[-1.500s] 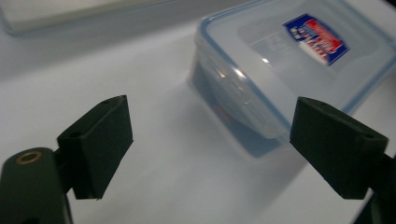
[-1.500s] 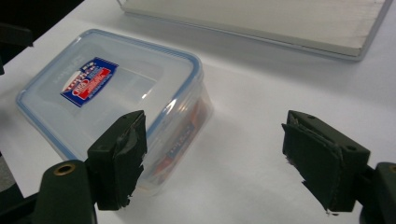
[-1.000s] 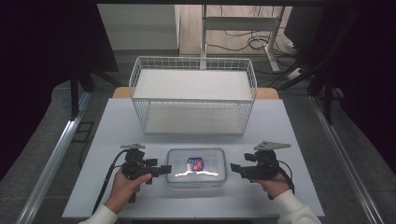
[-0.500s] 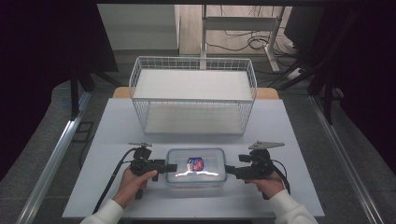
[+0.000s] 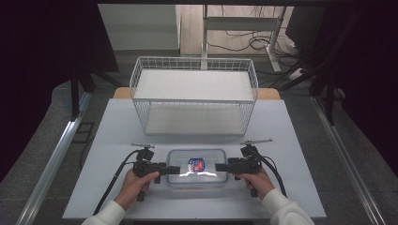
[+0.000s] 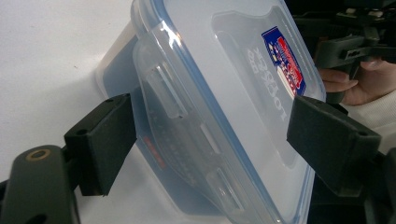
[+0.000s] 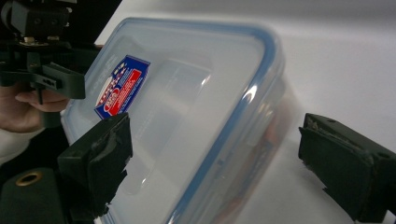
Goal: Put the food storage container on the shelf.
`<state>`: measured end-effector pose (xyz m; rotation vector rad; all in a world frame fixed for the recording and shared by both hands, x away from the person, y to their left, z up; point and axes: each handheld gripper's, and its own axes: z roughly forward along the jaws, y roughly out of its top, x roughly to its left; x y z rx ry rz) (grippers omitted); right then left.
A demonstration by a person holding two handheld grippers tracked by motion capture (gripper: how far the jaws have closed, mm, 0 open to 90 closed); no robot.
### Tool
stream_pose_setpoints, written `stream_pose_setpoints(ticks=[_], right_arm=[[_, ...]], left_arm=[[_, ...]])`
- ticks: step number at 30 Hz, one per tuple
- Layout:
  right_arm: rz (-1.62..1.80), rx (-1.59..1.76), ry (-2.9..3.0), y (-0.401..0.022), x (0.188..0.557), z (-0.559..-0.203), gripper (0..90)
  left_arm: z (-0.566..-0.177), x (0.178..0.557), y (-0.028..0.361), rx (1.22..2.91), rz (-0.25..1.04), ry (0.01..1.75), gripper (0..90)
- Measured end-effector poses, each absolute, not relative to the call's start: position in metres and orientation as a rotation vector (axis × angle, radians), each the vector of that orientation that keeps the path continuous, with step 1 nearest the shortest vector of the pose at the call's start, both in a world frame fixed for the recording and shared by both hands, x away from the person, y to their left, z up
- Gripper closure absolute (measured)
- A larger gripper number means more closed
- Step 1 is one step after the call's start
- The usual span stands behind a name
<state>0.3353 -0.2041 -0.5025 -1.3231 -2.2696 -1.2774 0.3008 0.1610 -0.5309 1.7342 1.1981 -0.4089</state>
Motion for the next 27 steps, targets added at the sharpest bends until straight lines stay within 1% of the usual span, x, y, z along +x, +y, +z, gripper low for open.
stream_pose_setpoints(ticks=[3, 5, 7, 10, 15, 19, 24, 27], right_arm=[[-1.24, -1.33, -2.233, -0.202, 0.338, -0.508, 11.1], [-1.227, -1.323, -2.186, -0.202, 0.339, -0.51, 15.2], [-1.222, -1.321, -2.171, -0.201, 0.339, -0.509, 17.3], [-1.207, -1.335, -2.146, -0.205, 0.338, -0.507, 23.2], [-1.22, -1.35, -2.121, -0.212, 0.336, -0.503, 36.0], [-1.22, -1.363, -2.12, -0.213, 0.333, -0.502, 37.8], [-1.232, -1.369, -2.101, -0.217, 0.328, -0.499, 42.8], [-1.248, -1.369, -2.113, -0.218, 0.324, -0.496, 44.7]], left_arm=[[-0.53, 0.301, 0.161, 1.735, -0.408, 1.2, 17.2], [-0.529, 0.3, 0.162, 1.738, -0.407, 1.203, 18.2], [-0.529, 0.3, 0.162, 1.739, -0.407, 1.203, 19.2], [-0.528, 0.299, 0.162, 1.737, -0.406, 1.214, 20.4], [-0.526, 0.298, 0.164, 1.731, -0.401, 1.224, 24.1], [-0.523, 0.295, 0.165, 1.726, -0.387, 1.226, 29.3], [-0.52, 0.289, 0.168, 1.7, -0.379, 1.228, 36.3], [-0.516, 0.284, 0.168, 1.702, -0.362, 1.228, 38.7]])
